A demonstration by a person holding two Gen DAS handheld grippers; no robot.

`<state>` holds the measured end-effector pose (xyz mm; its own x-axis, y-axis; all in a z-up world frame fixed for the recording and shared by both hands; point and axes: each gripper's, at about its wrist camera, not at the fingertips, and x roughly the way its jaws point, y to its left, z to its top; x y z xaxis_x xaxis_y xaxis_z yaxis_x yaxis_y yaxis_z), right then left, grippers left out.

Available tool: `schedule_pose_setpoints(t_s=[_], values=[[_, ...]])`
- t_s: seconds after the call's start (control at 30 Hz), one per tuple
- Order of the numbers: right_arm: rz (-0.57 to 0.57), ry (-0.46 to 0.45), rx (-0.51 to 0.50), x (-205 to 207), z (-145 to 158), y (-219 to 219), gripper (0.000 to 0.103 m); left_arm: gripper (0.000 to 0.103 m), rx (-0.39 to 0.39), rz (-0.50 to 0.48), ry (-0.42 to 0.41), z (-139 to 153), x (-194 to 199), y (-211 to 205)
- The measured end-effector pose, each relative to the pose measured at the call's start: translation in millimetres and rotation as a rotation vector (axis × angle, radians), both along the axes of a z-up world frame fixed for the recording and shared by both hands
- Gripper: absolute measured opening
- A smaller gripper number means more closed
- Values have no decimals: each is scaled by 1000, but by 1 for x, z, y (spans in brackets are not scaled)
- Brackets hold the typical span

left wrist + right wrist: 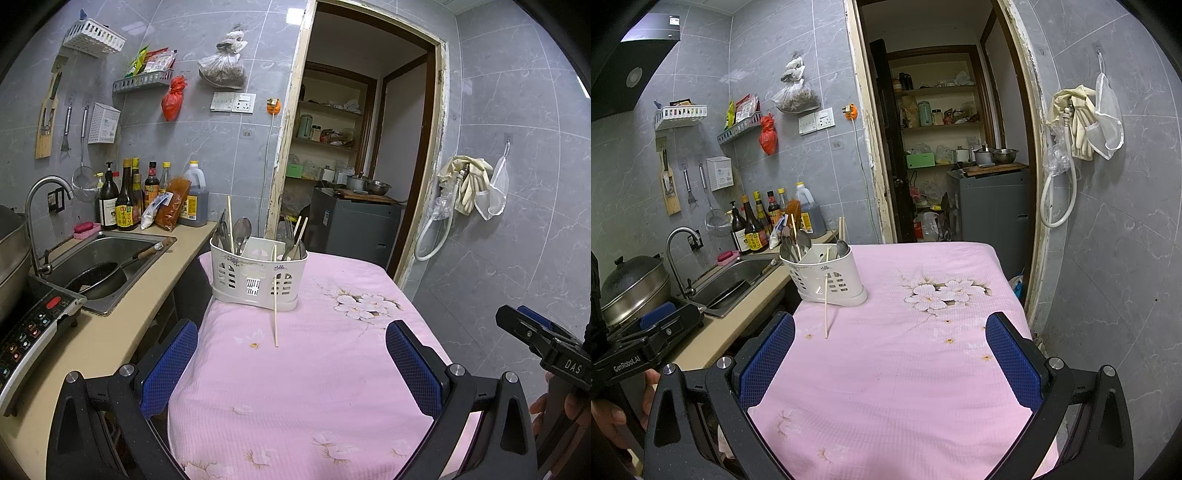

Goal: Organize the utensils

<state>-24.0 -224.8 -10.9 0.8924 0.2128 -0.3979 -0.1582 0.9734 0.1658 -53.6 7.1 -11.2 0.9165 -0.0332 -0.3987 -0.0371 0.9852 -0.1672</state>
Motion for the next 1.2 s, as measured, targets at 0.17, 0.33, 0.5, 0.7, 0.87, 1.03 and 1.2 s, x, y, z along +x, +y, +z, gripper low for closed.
schedule_pose_setpoints(t_s=[0.17, 0.33, 0.5, 0.7, 0.87, 1.03, 1.2], values=[[0, 1, 0, -1, 0, 2, 102, 103, 2, 0, 0, 0, 0, 1], [0, 2, 1, -1, -1, 2, 102, 103, 1, 0, 0, 0, 0, 2], [0, 4, 1, 0, 0, 2, 102, 103, 2, 0, 0, 0, 0, 2], [0, 3, 1, 0, 0, 0, 102, 103, 3, 0, 1, 1, 1, 2], [-1, 10, 2, -1, -4, 1, 102, 103, 59, 9, 27, -2, 4, -4], [-1, 19, 5, 0, -8, -1, 102, 103, 72, -2, 35, -4, 6, -9], [0, 23, 6, 2, -9, -4, 102, 103, 81, 0, 37, -4, 8, -16]])
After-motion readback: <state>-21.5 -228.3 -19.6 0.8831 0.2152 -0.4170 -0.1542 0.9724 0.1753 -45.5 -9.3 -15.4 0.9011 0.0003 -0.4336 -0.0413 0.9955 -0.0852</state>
